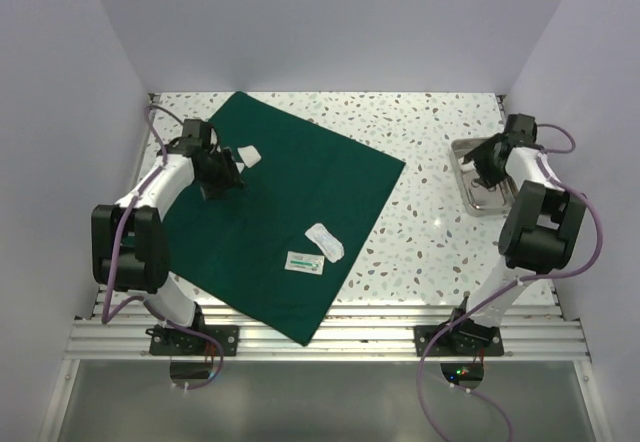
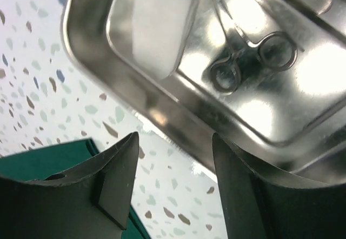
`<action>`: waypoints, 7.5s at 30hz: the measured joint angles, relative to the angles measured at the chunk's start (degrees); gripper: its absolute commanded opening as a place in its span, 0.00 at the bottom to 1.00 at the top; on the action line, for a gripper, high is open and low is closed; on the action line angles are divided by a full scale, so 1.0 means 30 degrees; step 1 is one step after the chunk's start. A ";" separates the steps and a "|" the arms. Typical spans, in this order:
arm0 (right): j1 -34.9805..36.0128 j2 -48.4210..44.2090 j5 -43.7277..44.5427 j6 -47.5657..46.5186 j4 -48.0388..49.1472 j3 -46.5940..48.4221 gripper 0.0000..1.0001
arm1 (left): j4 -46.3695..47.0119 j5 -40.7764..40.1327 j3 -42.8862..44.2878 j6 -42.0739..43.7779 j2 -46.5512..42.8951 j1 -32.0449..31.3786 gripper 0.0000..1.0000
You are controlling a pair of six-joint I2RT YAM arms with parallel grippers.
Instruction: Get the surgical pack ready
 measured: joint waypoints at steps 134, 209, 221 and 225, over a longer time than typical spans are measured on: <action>1.2597 -0.4065 -0.6295 -0.6025 -0.2142 -0.1472 0.55 | 0.3730 0.9530 1.0076 0.2033 1.0287 0.2710 0.00; 1.2597 -0.3300 -0.6506 -0.6069 -0.2142 -0.1319 0.54 | 0.4575 1.0142 0.9020 0.1290 0.9602 0.3402 0.00; 1.2597 -0.2922 -0.6513 -0.6076 -0.2149 -0.1246 0.54 | 0.4670 1.0112 0.9253 0.1231 1.0673 0.3504 0.00; 1.2597 -0.2922 -0.6513 -0.6113 -0.2157 -0.1246 0.54 | 0.4794 1.0112 0.9719 0.1013 1.1234 0.3555 0.00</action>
